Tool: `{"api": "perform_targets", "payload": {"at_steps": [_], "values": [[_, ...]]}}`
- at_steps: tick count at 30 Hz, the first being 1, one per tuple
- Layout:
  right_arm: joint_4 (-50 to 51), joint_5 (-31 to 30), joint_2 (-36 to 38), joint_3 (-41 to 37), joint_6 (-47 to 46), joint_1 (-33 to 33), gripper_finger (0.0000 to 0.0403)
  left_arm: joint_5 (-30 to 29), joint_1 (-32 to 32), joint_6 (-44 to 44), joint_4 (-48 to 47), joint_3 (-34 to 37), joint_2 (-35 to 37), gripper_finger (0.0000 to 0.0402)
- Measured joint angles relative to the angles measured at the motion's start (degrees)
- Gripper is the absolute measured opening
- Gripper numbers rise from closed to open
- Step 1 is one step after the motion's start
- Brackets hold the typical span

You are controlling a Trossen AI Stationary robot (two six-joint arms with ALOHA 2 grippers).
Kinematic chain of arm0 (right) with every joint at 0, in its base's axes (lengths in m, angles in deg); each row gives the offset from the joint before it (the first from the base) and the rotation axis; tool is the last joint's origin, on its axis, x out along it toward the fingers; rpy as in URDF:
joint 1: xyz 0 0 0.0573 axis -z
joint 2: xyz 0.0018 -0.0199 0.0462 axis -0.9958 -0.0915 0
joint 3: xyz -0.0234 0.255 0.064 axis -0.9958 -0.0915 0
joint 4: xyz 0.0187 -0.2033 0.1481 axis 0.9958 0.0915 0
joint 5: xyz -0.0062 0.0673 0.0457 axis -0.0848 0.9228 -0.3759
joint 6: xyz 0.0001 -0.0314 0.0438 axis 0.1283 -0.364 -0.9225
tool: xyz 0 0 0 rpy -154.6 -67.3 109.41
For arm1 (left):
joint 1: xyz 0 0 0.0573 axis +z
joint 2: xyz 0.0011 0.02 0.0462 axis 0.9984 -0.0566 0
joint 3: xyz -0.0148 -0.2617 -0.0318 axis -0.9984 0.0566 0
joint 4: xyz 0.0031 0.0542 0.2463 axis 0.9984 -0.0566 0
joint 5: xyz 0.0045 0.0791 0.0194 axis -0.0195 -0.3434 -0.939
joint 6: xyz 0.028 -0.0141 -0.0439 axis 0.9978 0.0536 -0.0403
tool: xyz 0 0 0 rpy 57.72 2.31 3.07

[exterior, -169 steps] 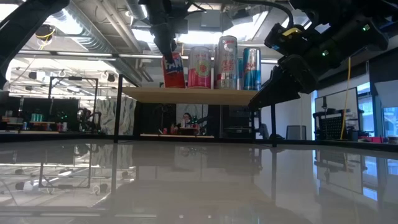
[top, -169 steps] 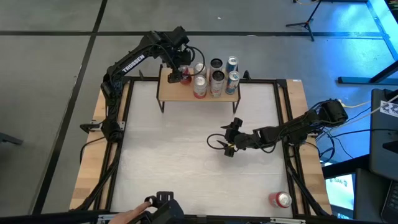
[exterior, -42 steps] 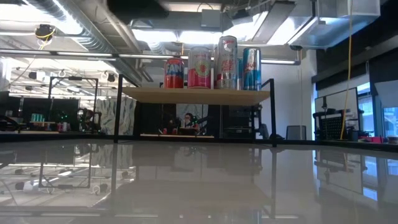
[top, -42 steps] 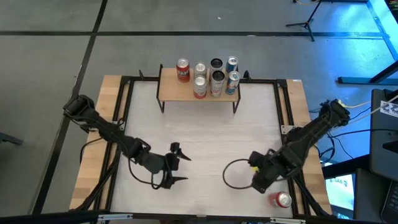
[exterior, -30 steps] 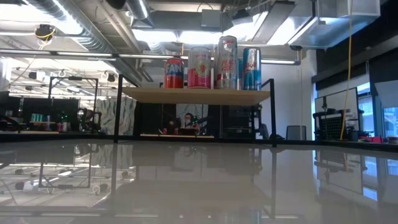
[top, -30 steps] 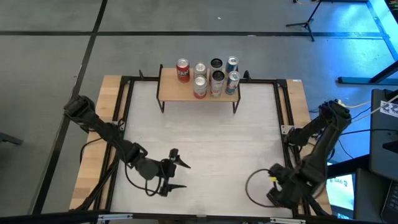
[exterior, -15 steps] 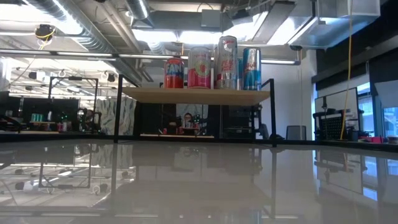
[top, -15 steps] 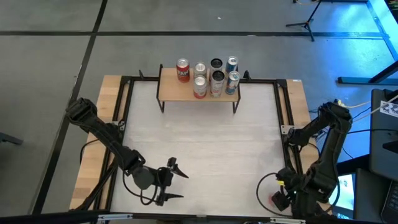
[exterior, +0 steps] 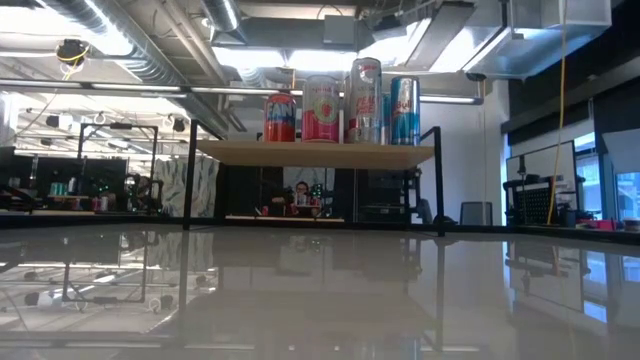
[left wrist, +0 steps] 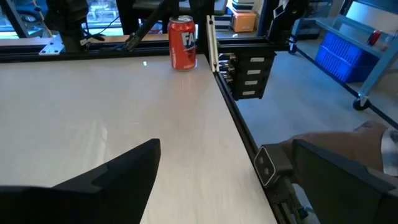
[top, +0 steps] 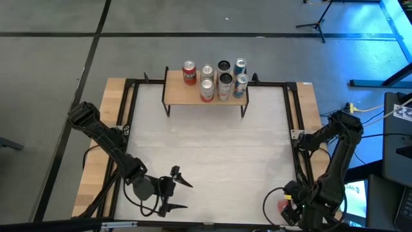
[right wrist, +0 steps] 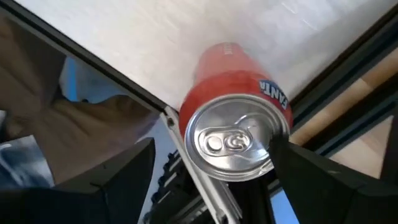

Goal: Place canned beverage on shelf
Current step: Put the red soda can on the shelf aligned with the other red soda can

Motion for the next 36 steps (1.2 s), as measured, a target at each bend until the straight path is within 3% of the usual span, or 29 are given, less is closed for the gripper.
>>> {"api": "perform_targets", "payload": {"at_steps": [15, 22, 27, 36], "values": [[0.7, 0.0, -0.2, 0.0, 0.1, 0.1, 0.0321, -0.1, 0.0, 0.0, 0.0, 0.0, 0.0, 0.0351], [3.9, -5.6, -0.6, 4.4, 0.2, 0.1, 0.0321, -0.1, 0.0, 0.0, 0.0, 0.0, 0.0, 0.0350], [7.9, -5.7, -0.5, 7.2, 0.1, 0.1, 0.0321, -0.1, 0.0, 0.0, 0.0, 0.0, 0.0, 0.0350], [8.9, -5.2, -0.4, 5.0, 1.7, 0.0, 0.0321, -0.1, 0.0, 0.0, 0.0, 0.0, 0.0, 0.0350]]}}
